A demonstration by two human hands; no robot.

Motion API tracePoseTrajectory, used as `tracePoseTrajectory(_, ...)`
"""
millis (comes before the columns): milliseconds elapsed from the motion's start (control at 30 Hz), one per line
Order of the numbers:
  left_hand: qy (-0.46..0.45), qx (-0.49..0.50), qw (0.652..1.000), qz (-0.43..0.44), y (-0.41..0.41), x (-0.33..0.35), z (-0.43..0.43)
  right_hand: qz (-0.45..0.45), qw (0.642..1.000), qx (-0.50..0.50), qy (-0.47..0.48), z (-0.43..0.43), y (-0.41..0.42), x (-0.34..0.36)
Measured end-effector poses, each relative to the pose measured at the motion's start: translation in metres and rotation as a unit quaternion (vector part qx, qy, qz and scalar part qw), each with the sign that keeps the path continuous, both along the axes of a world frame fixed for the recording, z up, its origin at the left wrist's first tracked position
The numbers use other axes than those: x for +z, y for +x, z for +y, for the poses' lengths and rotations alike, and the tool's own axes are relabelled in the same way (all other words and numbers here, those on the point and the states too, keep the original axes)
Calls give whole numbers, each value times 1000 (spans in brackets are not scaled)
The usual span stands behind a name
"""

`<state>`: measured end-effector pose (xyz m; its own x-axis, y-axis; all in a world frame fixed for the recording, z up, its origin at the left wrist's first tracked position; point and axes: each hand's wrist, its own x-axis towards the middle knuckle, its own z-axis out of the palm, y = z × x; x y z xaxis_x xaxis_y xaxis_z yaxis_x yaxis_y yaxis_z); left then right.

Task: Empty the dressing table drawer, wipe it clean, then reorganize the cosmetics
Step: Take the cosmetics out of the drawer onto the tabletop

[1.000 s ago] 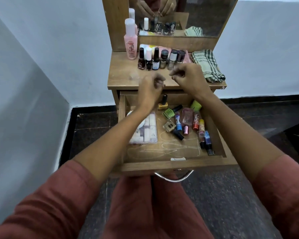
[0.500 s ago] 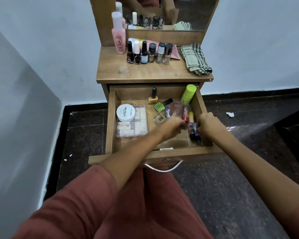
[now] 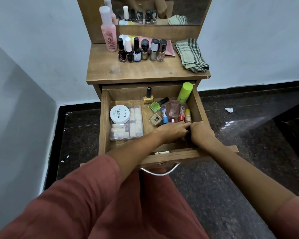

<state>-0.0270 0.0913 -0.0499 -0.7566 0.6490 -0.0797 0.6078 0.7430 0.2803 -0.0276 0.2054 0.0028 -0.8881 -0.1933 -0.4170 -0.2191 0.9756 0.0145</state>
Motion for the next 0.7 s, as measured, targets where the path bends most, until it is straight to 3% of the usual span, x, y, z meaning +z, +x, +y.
tracePoseTrajectory(700,-20,-35,998,46,-1,-5,-11,-15,998,-49,-31,-8,3,4)
